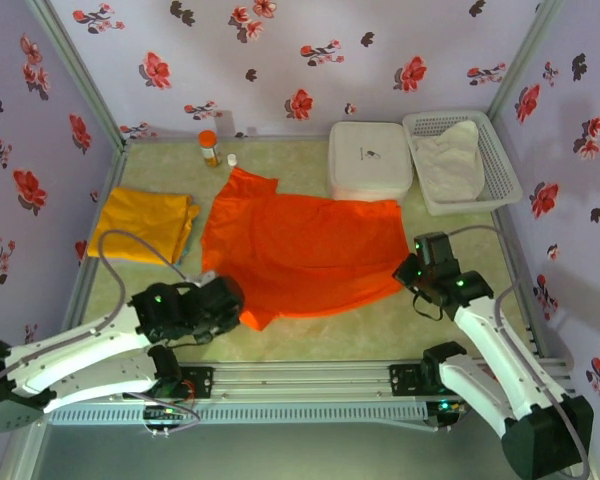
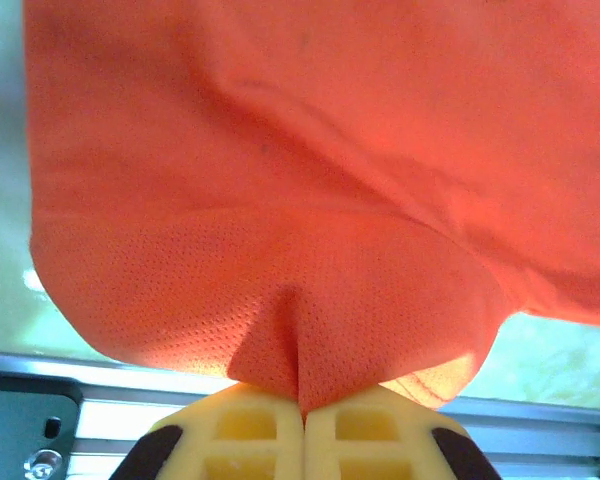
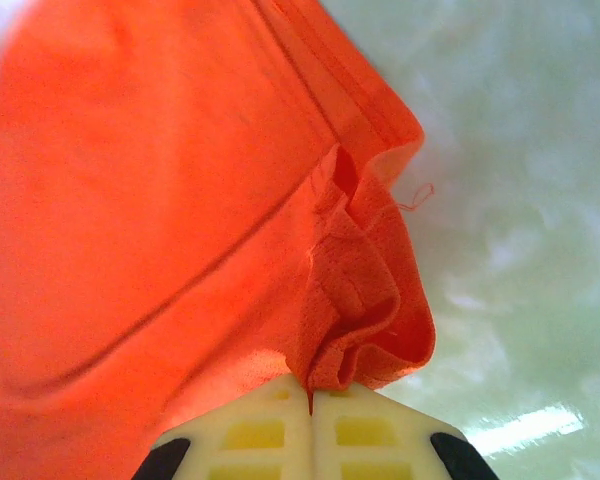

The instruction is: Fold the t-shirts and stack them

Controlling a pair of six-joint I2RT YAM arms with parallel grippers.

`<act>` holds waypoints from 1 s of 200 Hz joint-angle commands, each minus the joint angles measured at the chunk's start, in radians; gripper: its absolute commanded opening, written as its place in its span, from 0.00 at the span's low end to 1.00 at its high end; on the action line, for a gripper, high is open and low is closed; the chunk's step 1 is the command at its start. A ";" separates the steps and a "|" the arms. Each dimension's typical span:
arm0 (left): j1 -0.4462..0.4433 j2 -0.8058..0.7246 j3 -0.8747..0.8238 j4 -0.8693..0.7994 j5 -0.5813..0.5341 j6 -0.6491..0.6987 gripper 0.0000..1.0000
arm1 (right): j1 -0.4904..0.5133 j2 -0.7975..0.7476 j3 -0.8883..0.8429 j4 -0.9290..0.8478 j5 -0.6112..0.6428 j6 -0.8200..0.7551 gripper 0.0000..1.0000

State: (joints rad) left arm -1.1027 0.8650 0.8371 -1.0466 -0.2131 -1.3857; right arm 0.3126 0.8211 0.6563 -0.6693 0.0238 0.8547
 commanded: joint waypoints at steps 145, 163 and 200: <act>0.552 0.395 0.997 0.146 -0.075 1.127 0.00 | 0.007 0.173 0.529 0.350 0.089 -0.301 0.00; 0.553 0.341 0.987 0.205 -0.026 1.170 0.00 | 0.013 0.142 0.542 0.384 0.072 -0.336 0.00; 0.552 0.190 0.913 0.314 0.094 1.242 0.00 | 0.035 0.064 0.550 0.428 0.006 -0.409 0.00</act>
State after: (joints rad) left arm -0.5556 1.1664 1.7679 -0.8589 -0.2268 -0.2409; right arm 0.3248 0.9546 1.1683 -0.3286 0.0750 0.5350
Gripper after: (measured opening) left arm 0.047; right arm 0.044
